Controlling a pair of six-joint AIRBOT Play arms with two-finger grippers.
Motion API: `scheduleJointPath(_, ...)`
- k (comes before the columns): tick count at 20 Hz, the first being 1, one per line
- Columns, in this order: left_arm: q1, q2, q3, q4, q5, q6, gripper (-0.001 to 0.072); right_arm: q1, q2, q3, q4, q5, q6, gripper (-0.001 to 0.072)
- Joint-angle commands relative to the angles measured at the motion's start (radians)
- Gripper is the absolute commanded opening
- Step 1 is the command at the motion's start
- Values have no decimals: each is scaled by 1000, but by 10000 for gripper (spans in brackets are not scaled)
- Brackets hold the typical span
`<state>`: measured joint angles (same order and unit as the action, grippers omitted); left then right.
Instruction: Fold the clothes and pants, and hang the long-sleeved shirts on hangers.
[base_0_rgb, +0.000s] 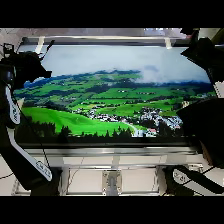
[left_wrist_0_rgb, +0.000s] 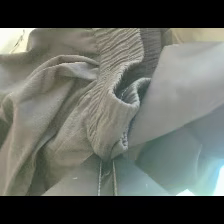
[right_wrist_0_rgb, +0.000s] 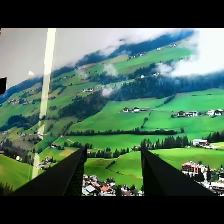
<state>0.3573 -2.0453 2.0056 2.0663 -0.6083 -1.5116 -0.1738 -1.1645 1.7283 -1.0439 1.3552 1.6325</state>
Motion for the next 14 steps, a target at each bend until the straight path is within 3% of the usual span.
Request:
scheduleJointPath(1, -26, 93, 1, 1, -150, -8, 6, 14, 5, 38, -8, -3, -26, 381)
scheduleJointPath(4, -97, 286, 1, -64, -191, -8, 7, 11, 31, 114, -58, 56, -85, 375)
scheduleJointPath(8, -253, 580, 1, -332, -234, -7, 7, 11, 65, 228, -296, 194, -162, 376)
scheduleJointPath(11, -414, 725, 0, -509, -408, -7, 6, 11, 90, 249, -432, 230, -220, 375)
scheduleJointPath(14, -617, 764, -3, -678, -653, -7, 6, 11, 90, 249, -473, 229, -267, 375)
